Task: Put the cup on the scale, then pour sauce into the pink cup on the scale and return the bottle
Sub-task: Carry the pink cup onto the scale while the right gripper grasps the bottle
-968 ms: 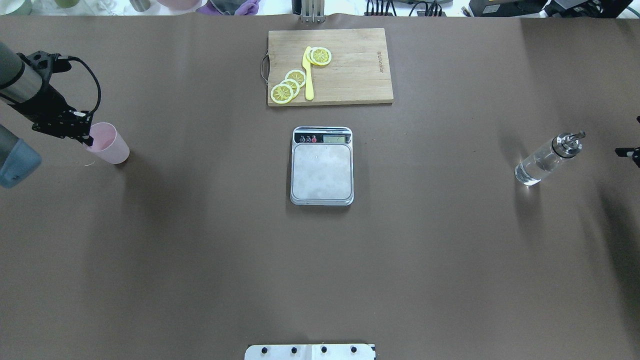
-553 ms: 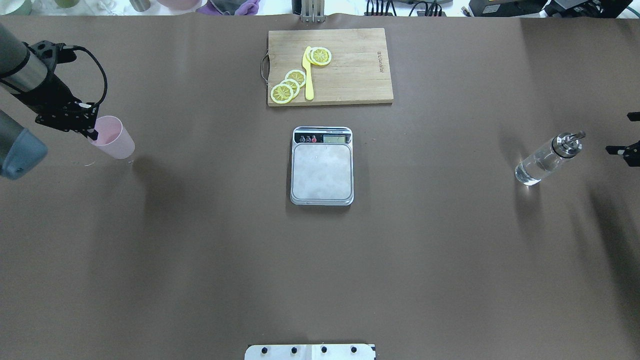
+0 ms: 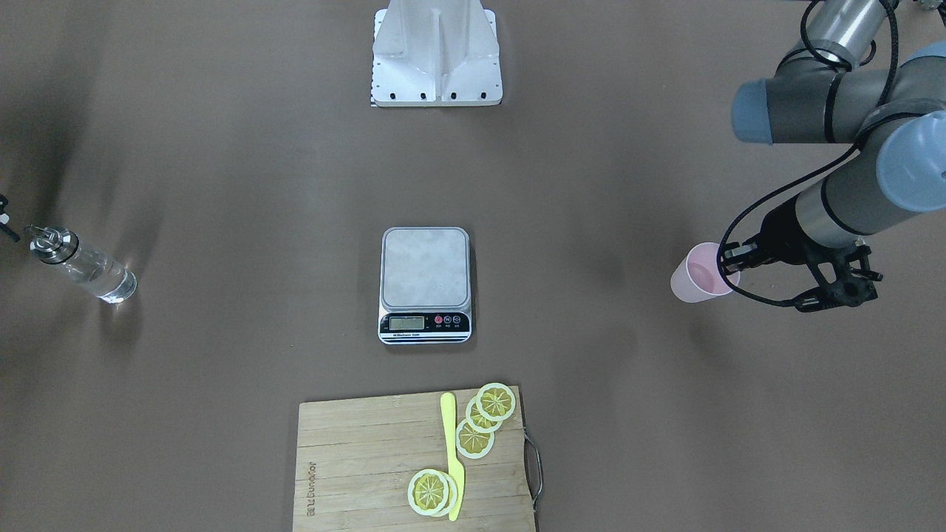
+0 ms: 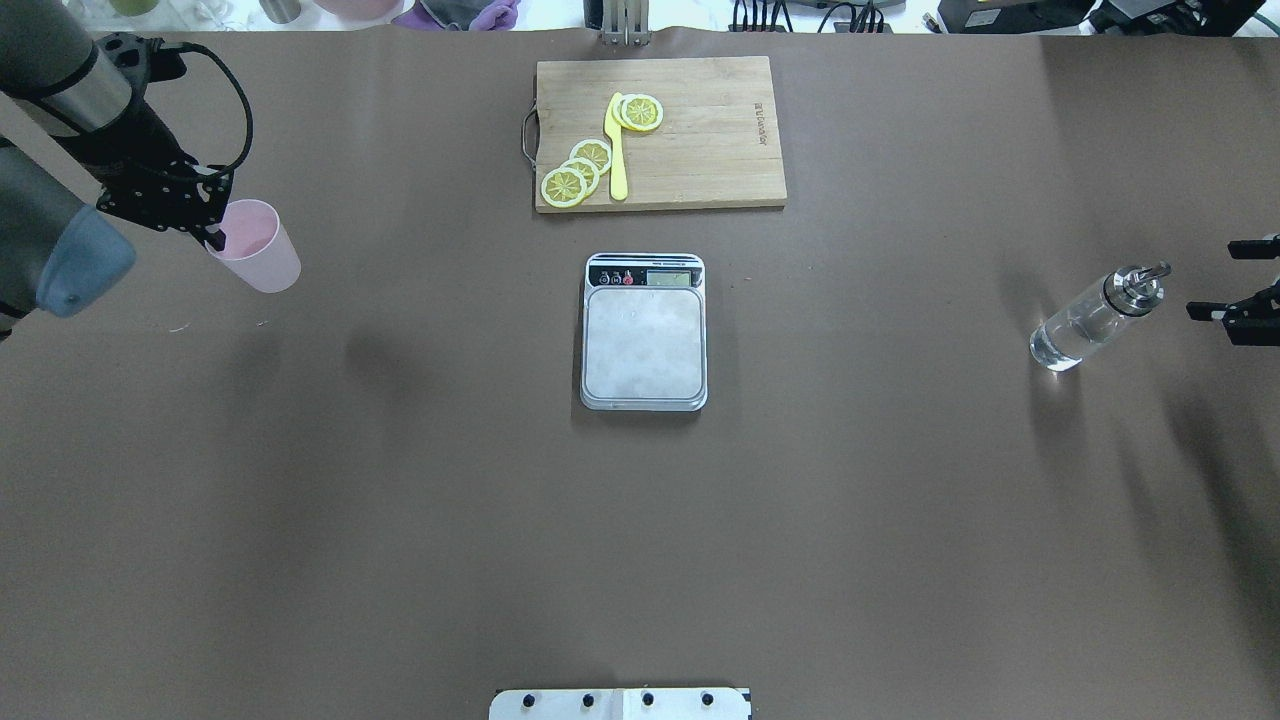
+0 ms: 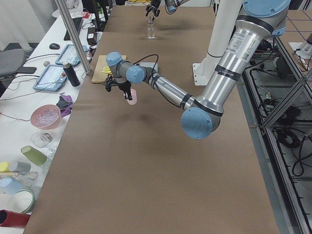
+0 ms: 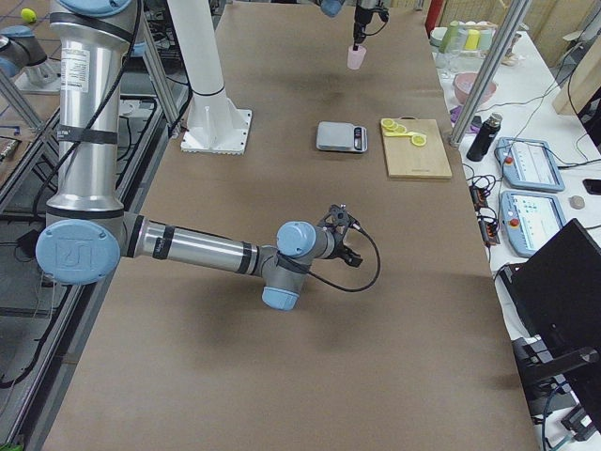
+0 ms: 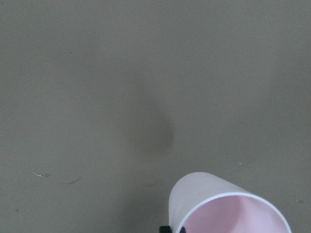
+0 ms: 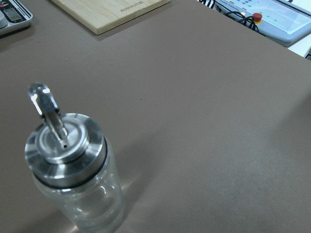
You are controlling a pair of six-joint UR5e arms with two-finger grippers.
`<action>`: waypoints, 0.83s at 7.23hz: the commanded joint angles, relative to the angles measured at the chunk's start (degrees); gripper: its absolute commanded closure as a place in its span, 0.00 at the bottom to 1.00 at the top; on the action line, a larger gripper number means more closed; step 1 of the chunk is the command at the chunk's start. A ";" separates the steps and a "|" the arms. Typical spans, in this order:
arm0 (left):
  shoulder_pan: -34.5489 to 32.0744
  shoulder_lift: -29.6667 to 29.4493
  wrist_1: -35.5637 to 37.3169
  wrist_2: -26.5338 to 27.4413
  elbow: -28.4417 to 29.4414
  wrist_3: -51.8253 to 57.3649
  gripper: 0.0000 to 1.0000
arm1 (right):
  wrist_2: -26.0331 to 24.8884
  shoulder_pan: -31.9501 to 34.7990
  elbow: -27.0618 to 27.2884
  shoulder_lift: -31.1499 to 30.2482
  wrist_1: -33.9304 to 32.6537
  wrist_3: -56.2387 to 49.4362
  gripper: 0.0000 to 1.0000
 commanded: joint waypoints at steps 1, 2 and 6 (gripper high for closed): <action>2.22 -3.66 0.49 -0.04 0.01 -6.32 1.00 | 0.04 -1.01 -1.51 0.00 2.88 2.68 0.00; 3.71 -6.12 0.31 -0.04 0.02 -11.13 1.00 | 0.13 -1.89 -2.12 0.09 5.77 5.39 0.00; 10.12 -13.42 -0.13 0.31 0.54 -25.92 1.00 | -1.19 -3.30 -5.21 2.72 12.74 9.55 0.00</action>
